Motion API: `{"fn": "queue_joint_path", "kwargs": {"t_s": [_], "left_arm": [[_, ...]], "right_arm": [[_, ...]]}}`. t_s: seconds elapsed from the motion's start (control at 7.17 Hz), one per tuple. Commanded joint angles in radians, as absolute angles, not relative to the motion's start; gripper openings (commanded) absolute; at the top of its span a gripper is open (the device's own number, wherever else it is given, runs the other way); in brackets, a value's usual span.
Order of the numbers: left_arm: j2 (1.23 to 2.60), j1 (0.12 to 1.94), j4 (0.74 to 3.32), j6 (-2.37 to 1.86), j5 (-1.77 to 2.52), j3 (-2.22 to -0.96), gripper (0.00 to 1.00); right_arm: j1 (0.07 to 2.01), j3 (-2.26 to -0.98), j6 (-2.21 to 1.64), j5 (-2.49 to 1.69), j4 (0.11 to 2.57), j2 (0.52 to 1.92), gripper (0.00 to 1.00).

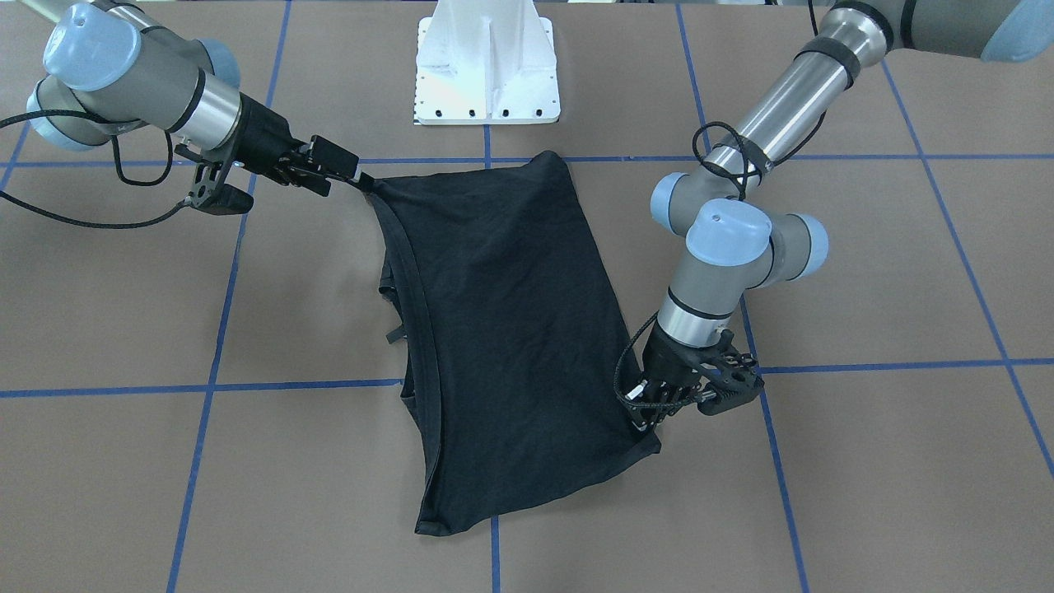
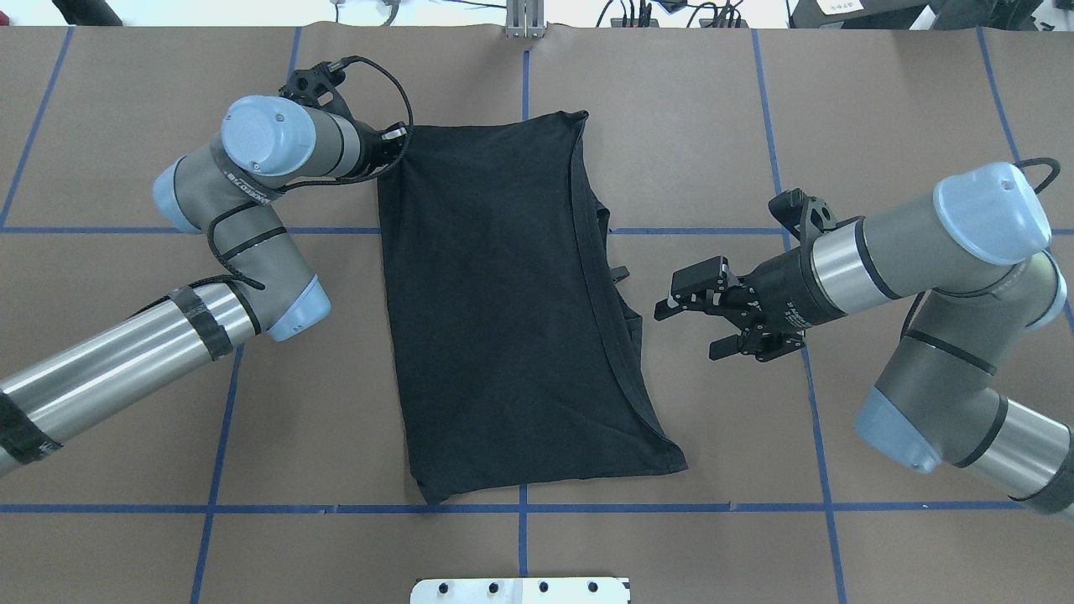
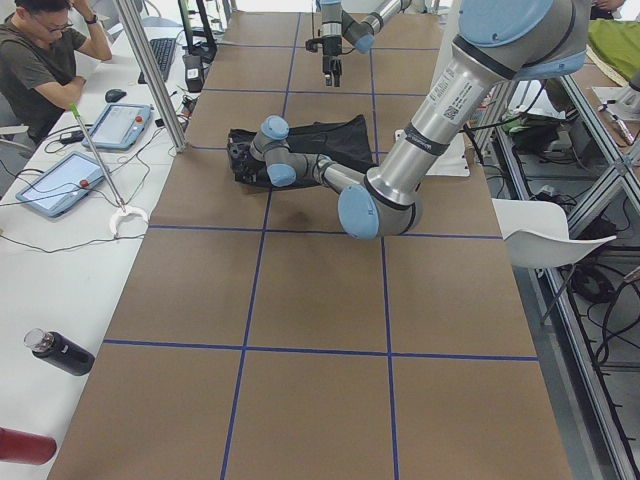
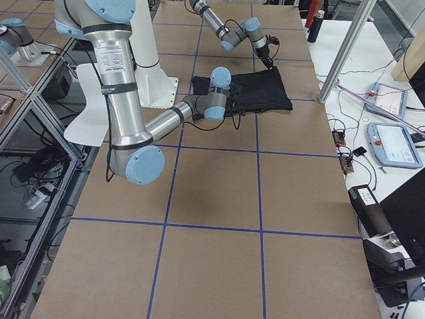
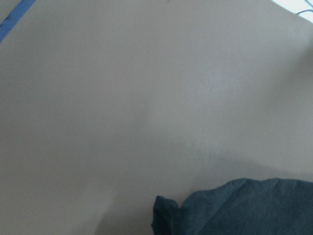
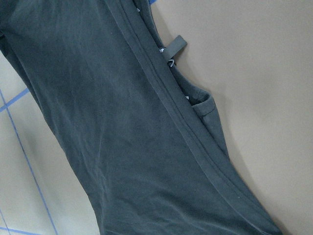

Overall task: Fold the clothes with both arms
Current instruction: 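Drag the far corner with left gripper while right gripper releases and withdraws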

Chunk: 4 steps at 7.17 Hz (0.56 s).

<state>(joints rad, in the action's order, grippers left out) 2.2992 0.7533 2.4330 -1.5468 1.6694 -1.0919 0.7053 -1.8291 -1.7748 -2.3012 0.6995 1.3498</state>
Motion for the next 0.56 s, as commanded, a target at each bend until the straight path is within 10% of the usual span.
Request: {"fn": "queue_joint_path", "kwargs": {"t_s": [0.0,0.14,0.28,0.42], "left_arm": [[2.330,0.759,2.493,-1.523,1.640,-1.039,0.00],[2.330,0.768,2.494,-1.523,1.640,-1.039,0.00],[2.332,0.787,2.499,-1.522,1.641,-1.042,0.83],[2.332,0.801,2.500,-1.470,1.643,-1.054,1.00]], "right_arm": [[0.712,-1.829,-1.775,-2.301,0.701,1.350,1.00],[0.713,-1.829,-1.772,-2.301,0.701,1.350,1.00],[0.722,-1.835,-1.769,-2.296,0.701,1.347,1.00],[0.729,-1.832,-1.764,-2.283,0.703,1.347,1.00]]}}
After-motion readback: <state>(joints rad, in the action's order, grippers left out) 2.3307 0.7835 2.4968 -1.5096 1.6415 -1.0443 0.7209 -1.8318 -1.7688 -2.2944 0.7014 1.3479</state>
